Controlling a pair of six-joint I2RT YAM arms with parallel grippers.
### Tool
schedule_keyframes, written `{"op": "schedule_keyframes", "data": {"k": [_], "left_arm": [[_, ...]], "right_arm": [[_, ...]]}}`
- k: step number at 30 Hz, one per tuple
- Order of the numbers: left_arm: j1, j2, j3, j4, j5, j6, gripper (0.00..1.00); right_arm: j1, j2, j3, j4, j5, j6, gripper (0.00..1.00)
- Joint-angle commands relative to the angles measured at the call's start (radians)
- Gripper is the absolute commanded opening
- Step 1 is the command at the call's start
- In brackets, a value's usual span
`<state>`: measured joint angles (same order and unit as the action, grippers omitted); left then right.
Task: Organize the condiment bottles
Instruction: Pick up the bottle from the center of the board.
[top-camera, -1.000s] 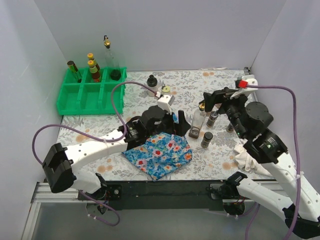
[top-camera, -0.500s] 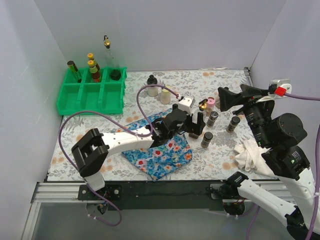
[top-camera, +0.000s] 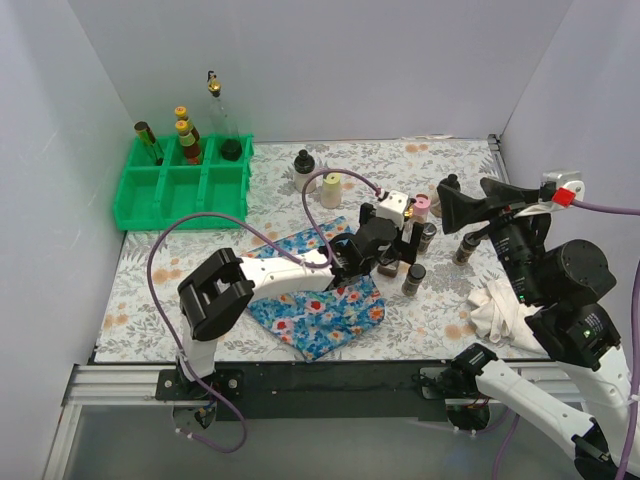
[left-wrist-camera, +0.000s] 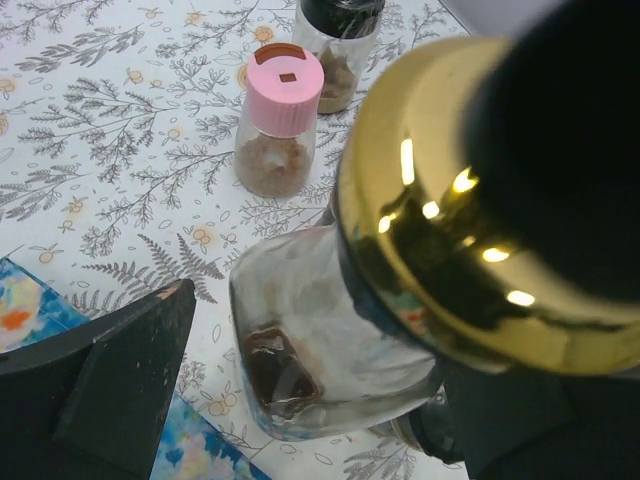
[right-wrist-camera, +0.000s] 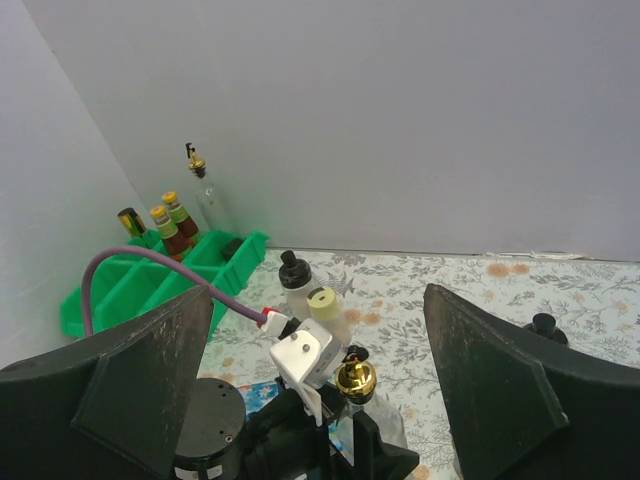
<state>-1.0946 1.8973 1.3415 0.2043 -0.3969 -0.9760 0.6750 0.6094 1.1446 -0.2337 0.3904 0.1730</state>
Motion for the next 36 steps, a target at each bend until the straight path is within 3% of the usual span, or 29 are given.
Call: {"op": "schedule_keyframes", "data": {"k": [1, 12, 15, 16, 19, 22, 26, 32, 36], "left_arm": [[-0.005, 0.032, 0.064, 0.014, -0.069, 0.074, 0.98], [-0.027, -0.018, 0.024, 0.067, -0.085, 0.118, 0.70], [-0.030, -0.033, 0.012, 0.092, -0.091, 0.140, 0.56], [-0.030, -0.037, 0.004, 0.096, -0.089, 0.146, 0.46], [-0.030, -0.047, -0.005, 0.113, -0.082, 0.163, 0.29], [-0.030, -0.064, -0.015, 0.115, -0.076, 0.168, 0.20], [-0.031, -0.116, -0.031, 0.086, -0.086, 0.139, 0.00], [-0.030, -0.205, -0.022, 0.009, -0.181, 0.120, 0.00], [-0.025, -0.253, -0.016, 0.014, -0.285, 0.204, 0.00]], "right_arm": [[-0.003, -0.014, -0.023, 0.051, 0.013, -0.007, 0.95], [-0.002, -0.028, -0.052, 0.060, 0.011, -0.018, 0.94], [-0.002, -0.030, -0.059, 0.062, 0.010, -0.018, 0.94], [-0.002, -0.031, -0.063, 0.062, 0.008, -0.017, 0.93], [-0.002, -0.034, -0.077, 0.065, 0.008, -0.012, 0.93], [-0.002, -0.037, -0.079, 0.063, -0.001, -0.007, 0.93], [-0.002, -0.040, -0.082, 0.062, -0.005, 0.006, 0.92], [-0.002, -0.036, -0.089, 0.040, -0.015, 0.039, 0.91], [-0.002, -0.042, -0.094, 0.034, -0.033, 0.059, 0.91]]}}
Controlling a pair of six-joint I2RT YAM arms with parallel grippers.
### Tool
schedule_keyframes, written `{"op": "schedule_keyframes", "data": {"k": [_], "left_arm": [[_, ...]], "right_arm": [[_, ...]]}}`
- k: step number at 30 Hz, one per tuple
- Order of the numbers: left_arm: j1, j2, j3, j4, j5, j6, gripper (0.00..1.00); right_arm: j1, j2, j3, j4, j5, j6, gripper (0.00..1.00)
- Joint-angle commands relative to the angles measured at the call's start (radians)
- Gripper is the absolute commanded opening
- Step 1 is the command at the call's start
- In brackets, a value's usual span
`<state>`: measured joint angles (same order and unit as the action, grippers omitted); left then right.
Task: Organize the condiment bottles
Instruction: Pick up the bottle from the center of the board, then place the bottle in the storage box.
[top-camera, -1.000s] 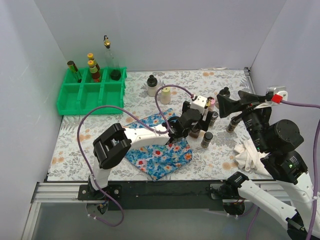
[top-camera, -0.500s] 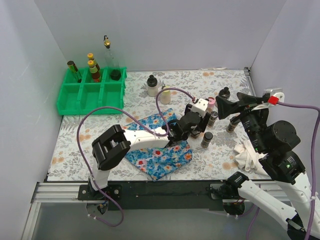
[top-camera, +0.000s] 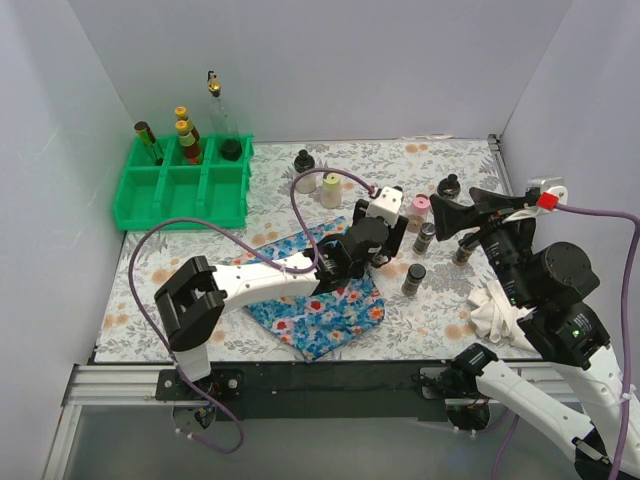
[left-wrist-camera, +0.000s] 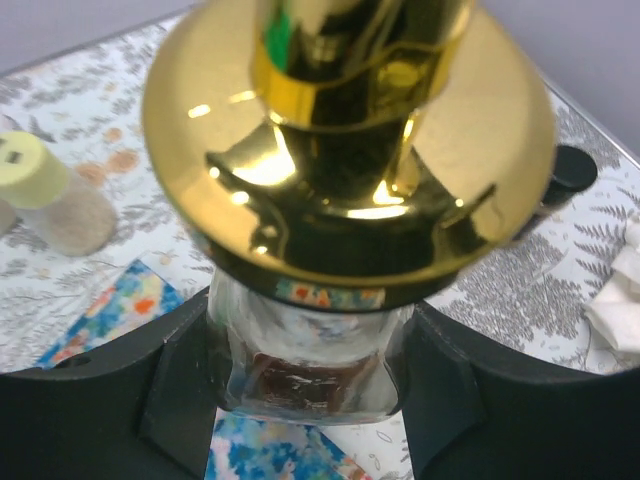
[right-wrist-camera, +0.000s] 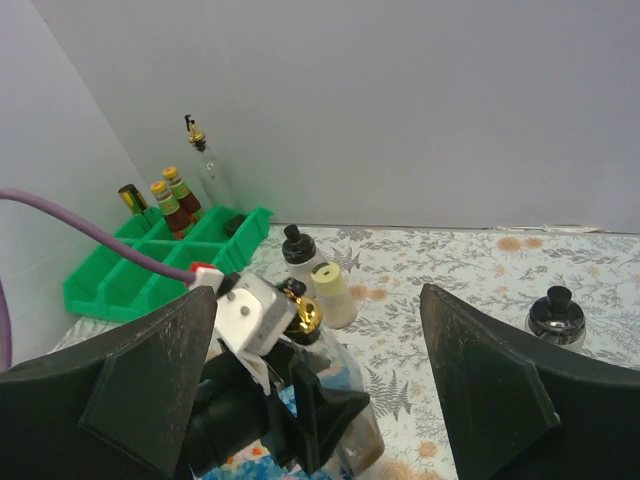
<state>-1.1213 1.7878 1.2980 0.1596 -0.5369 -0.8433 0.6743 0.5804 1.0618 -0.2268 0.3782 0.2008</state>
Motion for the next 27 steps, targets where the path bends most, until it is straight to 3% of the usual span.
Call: {"op": "schedule_keyframes", "data": {"k": [1, 6, 12, 20, 27], "left_arm": [[0.006, -0.152, 0.030, 0.055, -0.158, 0.087, 0.00], [0.092, -0.237, 0.029, 0.026, -0.123, 0.096, 0.00], [0.251, -0.344, 0.066, -0.155, -0.083, 0.018, 0.00], [0.478, -0.516, -0.065, -0.123, -0.031, 0.084, 0.00], [0.719, -0.466, -0.072, -0.089, 0.126, 0.084, 0.00]], "right_arm": [[-0.001, -0.014, -0.013, 0.027, -0.024, 0.034, 0.91], [-0.001, -0.002, -0.017, 0.007, -0.045, 0.037, 0.90], [-0.001, -0.016, -0.043, 0.009, -0.029, 0.037, 0.91], [-0.002, -0.033, -0.123, 0.105, -0.148, 0.023, 0.96], [-0.002, 0.021, -0.160, 0.125, -0.174, 0.042, 0.95]]}}
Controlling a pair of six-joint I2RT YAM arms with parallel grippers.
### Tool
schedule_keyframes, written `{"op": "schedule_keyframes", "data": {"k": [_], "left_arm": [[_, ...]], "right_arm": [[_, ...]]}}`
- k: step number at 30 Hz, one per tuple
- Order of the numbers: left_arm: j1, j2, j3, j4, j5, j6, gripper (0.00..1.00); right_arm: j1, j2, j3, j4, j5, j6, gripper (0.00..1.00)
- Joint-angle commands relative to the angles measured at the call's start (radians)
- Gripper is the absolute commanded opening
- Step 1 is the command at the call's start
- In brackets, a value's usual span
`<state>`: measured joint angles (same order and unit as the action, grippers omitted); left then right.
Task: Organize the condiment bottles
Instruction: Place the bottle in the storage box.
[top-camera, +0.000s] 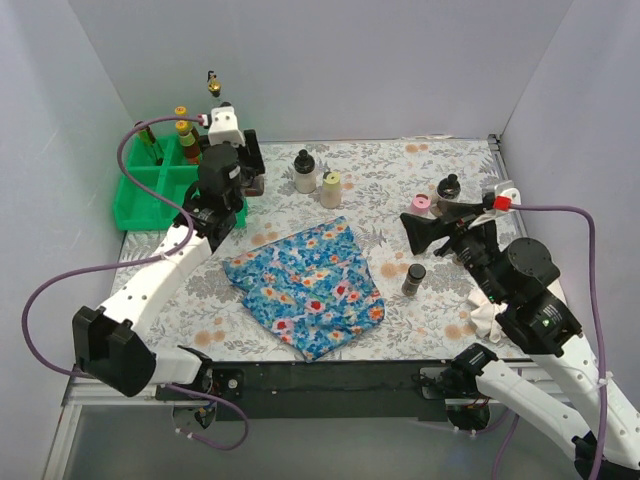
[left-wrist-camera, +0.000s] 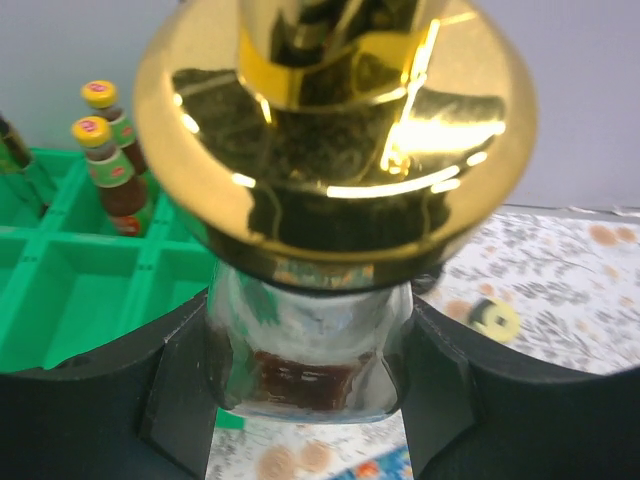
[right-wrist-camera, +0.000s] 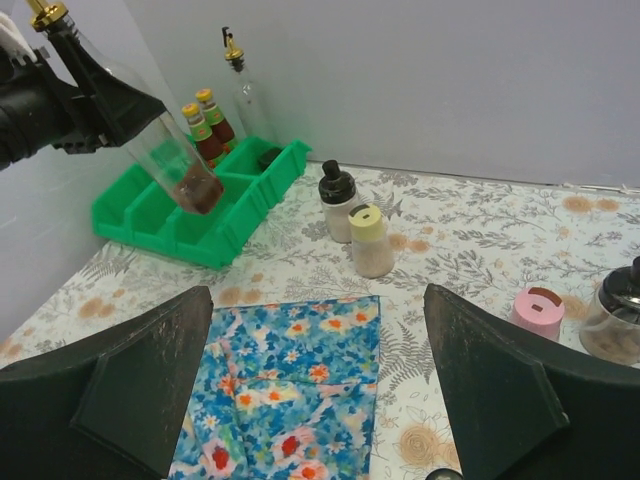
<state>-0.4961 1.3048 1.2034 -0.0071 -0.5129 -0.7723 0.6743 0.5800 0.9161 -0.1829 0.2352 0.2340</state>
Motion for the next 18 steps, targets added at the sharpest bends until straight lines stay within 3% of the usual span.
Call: {"op": "schedule_keyframes", "data": {"k": [1, 4, 7, 18], "left_arm": [[0.117, 0.027, 0.041, 0.088, 0.128, 0.011, 0.00], [0.256, 0.069, 0.071, 0.127, 0.224, -0.030, 0.00], [0.321, 0.135, 0.099, 0.180, 0.284, -0.045, 0.00], [0.403, 0.395, 0.260, 0.335, 0.368, -0.005, 0.00]], "right_arm": [[-0.001, 0.021, -0.026, 0.100, -0.031, 0.005, 0.95], [-0.001, 0.029, -0.046, 0.138, -0.030, -0.009, 0.96], [-0.001, 0.031, -0.063, 0.161, -0.020, -0.016, 0.96], [-0.001, 0.047, -0.155, 0.261, -0.080, -0.010, 0.97]]}}
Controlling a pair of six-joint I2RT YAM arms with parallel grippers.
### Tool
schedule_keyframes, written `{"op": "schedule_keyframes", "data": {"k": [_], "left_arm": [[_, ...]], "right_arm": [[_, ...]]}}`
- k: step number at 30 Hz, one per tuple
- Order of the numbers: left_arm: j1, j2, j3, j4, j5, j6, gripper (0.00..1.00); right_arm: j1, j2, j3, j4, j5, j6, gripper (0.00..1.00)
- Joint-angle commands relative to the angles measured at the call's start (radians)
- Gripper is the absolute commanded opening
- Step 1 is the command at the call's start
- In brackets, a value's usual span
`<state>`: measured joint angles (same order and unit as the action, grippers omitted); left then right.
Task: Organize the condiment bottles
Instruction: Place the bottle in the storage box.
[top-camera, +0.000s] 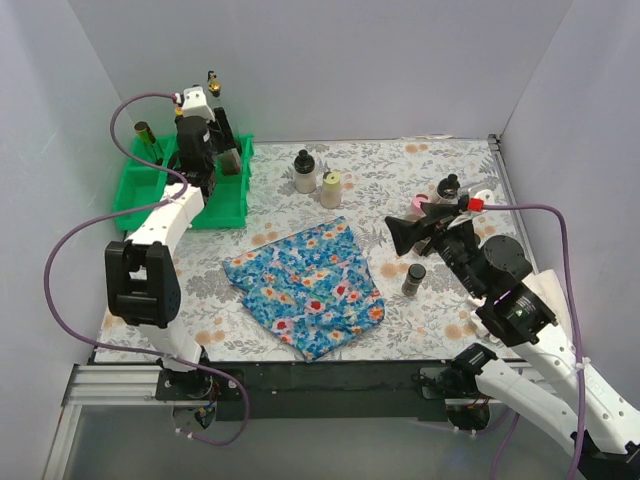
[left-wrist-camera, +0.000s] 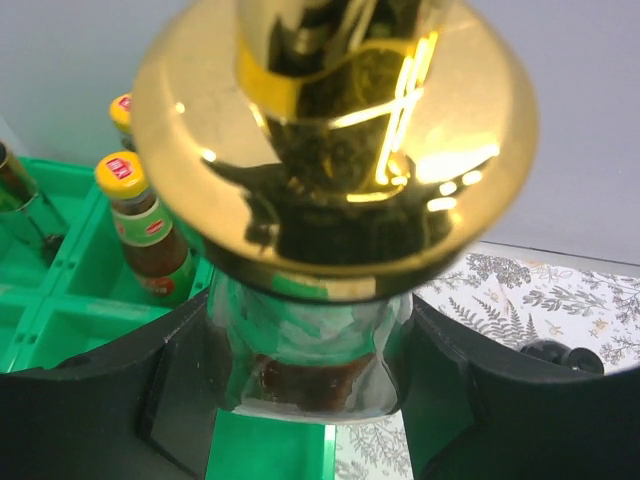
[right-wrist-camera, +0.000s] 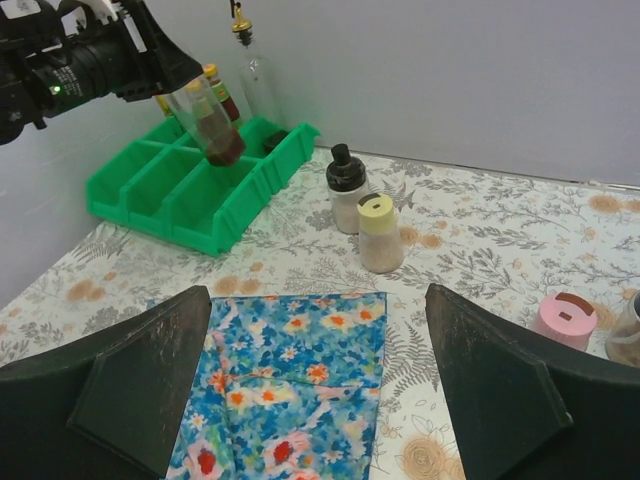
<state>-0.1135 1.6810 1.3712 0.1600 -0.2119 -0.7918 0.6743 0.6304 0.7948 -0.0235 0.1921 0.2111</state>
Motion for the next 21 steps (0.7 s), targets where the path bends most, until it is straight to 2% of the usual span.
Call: {"op": "schedule_keyframes", "data": {"k": [1, 11, 21], "left_arm": [[0.023, 0.034, 0.103, 0.173, 0.075, 0.017, 0.00], [0.057, 0.197, 0.216, 0.245, 0.072, 0.083, 0.00], [0.064, 0.333, 0.381, 0.222, 0.100, 0.075, 0.00]], "right_arm": [[-0.001, -0.003, -0.042, 0.111, -0.039, 0.016, 0.97], [-0.001, 0.003, -0.062, 0.143, -0.039, 0.020, 0.97], [-0.001, 0.038, -0.065, 0.154, -0.048, 0.020, 0.97]]}}
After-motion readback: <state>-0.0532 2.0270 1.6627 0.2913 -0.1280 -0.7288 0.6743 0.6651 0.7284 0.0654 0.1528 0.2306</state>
